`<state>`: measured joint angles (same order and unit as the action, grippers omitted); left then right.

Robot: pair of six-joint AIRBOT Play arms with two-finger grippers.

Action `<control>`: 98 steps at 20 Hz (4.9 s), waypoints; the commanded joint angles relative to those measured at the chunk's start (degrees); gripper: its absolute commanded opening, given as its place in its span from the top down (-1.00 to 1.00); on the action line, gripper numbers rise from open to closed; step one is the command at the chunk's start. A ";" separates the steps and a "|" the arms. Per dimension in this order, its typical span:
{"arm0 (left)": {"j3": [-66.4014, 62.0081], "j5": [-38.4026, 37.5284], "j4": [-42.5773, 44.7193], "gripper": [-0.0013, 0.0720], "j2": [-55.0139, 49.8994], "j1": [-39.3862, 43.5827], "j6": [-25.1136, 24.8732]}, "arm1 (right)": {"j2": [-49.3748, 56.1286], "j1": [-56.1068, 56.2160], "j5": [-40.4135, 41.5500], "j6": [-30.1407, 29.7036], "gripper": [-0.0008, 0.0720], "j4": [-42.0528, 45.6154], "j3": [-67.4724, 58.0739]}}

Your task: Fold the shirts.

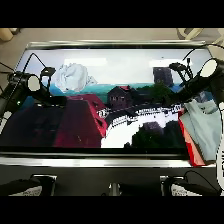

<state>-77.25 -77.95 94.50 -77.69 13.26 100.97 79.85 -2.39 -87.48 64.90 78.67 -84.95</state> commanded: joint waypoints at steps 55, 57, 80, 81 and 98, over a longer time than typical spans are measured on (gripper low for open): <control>15.54 23.93 -19.08 0.90 7.23 13.79 -8.81 | -11.52 0.04 7.72 -9.75 -0.92 -15.26 30.01; 16.00 24.06 -19.06 0.90 7.26 13.79 -8.85 | -8.92 0.04 9.73 -10.32 -0.96 -16.74 36.26; 0.39 18.27 -16.63 0.90 12.39 8.74 -16.61 | -19.15 0.15 24.09 -17.57 0.92 -16.37 19.26; -5.07 16.76 -16.68 0.90 14.25 6.93 -16.57 | -23.19 0.15 25.07 -17.57 0.91 -12.98 12.37; -28.06 12.94 -6.62 0.90 27.19 1.70 -10.95 | -34.91 0.17 -18.03 -2.27 0.91 6.45 -8.90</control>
<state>-105.75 -61.10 83.37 -47.09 15.03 89.82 40.51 -2.17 -86.52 61.69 85.17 -96.12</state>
